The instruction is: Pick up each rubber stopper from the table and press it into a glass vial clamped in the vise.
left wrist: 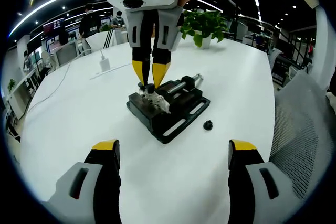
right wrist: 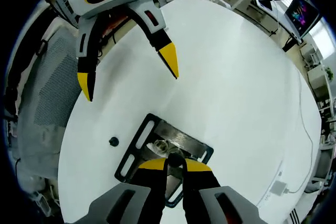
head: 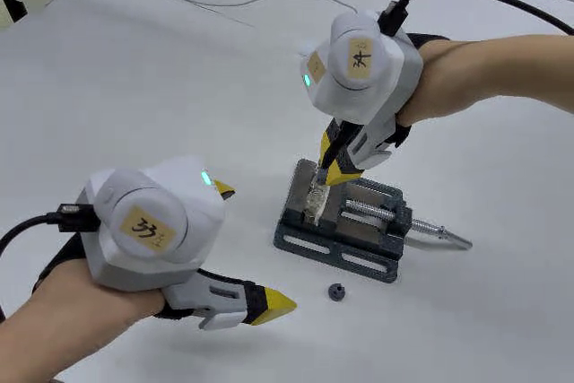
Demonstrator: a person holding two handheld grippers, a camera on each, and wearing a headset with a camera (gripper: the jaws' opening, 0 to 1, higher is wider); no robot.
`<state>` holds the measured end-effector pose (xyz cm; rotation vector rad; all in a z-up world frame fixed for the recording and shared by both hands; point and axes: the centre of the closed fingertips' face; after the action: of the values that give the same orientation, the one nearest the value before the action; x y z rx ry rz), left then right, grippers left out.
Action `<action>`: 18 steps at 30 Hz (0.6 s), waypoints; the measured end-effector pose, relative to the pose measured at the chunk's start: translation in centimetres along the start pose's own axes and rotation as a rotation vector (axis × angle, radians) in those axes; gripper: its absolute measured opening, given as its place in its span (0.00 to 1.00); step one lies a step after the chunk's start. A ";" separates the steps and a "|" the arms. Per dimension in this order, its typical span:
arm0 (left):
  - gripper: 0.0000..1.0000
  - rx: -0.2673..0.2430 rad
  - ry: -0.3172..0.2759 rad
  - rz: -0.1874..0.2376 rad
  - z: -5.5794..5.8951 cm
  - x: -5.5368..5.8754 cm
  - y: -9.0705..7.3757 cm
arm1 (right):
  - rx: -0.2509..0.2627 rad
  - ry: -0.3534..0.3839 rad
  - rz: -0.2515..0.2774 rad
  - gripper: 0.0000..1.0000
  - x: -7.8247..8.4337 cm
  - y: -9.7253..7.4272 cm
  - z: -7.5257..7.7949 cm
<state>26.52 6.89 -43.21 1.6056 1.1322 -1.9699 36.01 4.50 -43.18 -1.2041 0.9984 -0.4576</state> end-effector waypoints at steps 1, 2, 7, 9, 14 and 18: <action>0.84 -0.001 -0.003 0.000 0.0 0.1 0.0 | 0.003 0.004 0.001 0.07 0.0 0.1 0.1; 0.84 0.000 -0.005 0.000 0.0 0.1 0.0 | 0.005 0.006 0.003 0.07 0.0 0.1 0.1; 0.84 0.002 -0.017 -0.002 0.2 0.4 0.0 | 0.008 0.010 -0.011 0.07 0.0 0.2 0.1; 0.84 0.003 -0.018 -0.003 0.2 0.4 0.0 | 0.008 0.006 -0.021 0.07 0.0 0.3 0.0; 0.84 0.003 -0.023 0.000 0.3 0.4 0.0 | 0.014 0.018 -0.037 0.07 0.0 0.1 -0.1; 0.84 0.005 -0.026 -0.001 0.3 0.5 0.1 | 0.024 0.055 -0.052 0.06 -0.1 0.2 0.0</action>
<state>26.23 6.67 -43.75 1.5779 1.1194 -1.9898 35.91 4.60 -43.34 -1.2035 1.0076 -0.5445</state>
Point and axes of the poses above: the centre of the closed fingertips' face, and the gripper's own axes: y roughly forward along the fingers, z roughly to its right, x roughly out of its underside, and after that the axes turned 13 degrees about z, right-handed
